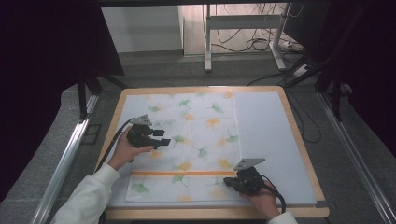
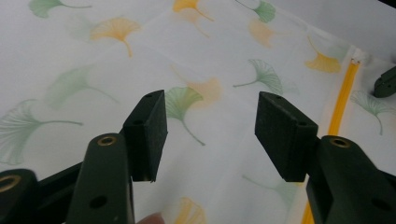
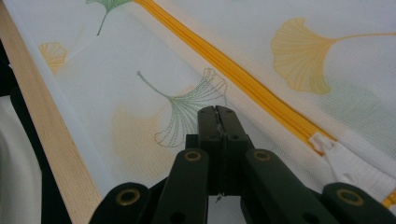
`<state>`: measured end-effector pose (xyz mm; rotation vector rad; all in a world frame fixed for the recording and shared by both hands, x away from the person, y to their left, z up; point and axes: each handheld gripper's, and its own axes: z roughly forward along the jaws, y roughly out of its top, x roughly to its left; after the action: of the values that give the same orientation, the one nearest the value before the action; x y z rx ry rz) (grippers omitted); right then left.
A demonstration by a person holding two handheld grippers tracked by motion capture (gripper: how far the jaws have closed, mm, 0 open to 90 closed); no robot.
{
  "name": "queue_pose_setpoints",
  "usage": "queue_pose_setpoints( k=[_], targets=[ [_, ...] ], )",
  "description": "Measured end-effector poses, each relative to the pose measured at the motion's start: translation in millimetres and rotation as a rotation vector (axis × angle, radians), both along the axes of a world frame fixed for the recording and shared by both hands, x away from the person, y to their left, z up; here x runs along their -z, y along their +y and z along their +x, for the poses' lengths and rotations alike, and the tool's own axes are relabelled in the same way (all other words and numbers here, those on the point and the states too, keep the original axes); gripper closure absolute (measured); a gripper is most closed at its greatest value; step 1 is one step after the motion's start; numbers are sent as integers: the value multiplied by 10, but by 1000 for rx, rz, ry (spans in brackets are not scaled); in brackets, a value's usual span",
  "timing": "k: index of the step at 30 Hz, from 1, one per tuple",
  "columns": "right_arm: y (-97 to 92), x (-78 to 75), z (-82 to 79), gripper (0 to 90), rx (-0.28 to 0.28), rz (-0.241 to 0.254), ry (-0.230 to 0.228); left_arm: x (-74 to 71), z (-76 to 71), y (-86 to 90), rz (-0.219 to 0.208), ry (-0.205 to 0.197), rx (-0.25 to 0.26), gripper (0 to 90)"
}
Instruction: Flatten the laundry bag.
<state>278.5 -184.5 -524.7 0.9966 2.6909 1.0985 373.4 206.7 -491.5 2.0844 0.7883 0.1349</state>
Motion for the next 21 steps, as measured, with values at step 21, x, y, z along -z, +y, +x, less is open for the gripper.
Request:
queue_pose_setpoints(
  k=[21],
  targets=[
    [-40,-23,-79,891,32,-18,-40,59,-680,-422,-9,-60,32,390]
  ],
)
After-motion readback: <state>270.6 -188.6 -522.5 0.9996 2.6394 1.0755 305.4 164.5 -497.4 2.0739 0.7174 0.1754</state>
